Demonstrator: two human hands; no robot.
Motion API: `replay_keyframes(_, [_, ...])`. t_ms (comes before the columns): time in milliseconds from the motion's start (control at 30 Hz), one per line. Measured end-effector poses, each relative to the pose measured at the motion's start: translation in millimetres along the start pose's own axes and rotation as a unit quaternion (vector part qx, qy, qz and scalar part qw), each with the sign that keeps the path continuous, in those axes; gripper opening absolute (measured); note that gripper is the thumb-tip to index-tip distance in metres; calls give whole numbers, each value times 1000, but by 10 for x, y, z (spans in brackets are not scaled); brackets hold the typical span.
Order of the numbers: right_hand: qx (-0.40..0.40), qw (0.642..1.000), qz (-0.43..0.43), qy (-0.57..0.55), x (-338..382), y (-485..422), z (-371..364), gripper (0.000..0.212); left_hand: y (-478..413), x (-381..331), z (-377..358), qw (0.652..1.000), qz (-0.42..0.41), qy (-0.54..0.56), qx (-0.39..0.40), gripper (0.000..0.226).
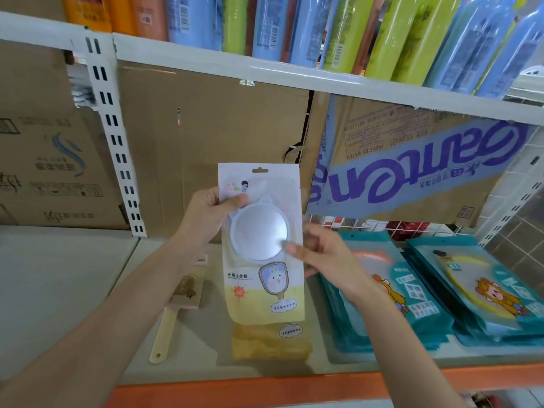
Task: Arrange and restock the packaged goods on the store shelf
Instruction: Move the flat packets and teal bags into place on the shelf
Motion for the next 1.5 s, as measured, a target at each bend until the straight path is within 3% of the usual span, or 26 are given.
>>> replay_keyframes(133, [8,998,-60,6,-426,189,-109,32,-48,249,-50,997,80,0,3,13])
replay_keyframes(200, [-10,997,-70,20,-602,255,-168,38,-67,432,-76,991,133,-3,-1,6])
replay_keyframes(267, [-29,995,-82,42,-741,300,-205,48,-69,597,-102,984,175,-22,1,18])
replay_keyframes(367, [-47,993,-94,46,-841,356,-222,43,-56,757,-164,978,208,-35,14,19])
replay_keyframes(500, [-74,990,-110,52,-934,411,-214,35,-44,841,-229,980,186,-67,29,9])
replay_keyframes(733, [-98,983,-126,91,-942,502,-203,43,-89,1017,-229,973,179,-124,74,17])
replay_keyframes(867, [-119,981,-124,93,-944,469,-199,54,-170,1055,-231,976,162,-123,75,32])
replay_keyframes(1200, [-136,978,-115,113,-922,444,-178,56,-100,1139,-232,981,149,-127,7,33])
replay_keyframes(1333, [-136,977,-105,127,-912,467,-190,51,8,1051,-261,984,120,-127,25,40])
replay_keyframes(1500, [-157,970,-102,157,-940,526,-223,62,204,1049,-267,981,137,-131,47,33])
Point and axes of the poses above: each hand's wrist, its own y-axis away from the middle knuckle, its own z-axis out of the back of the hand, x = y × z, the point moved 3 cm from there along -y, towards the middle knuckle, and after that the axes turned 7 degrees about -y, right-handed, at the moved point
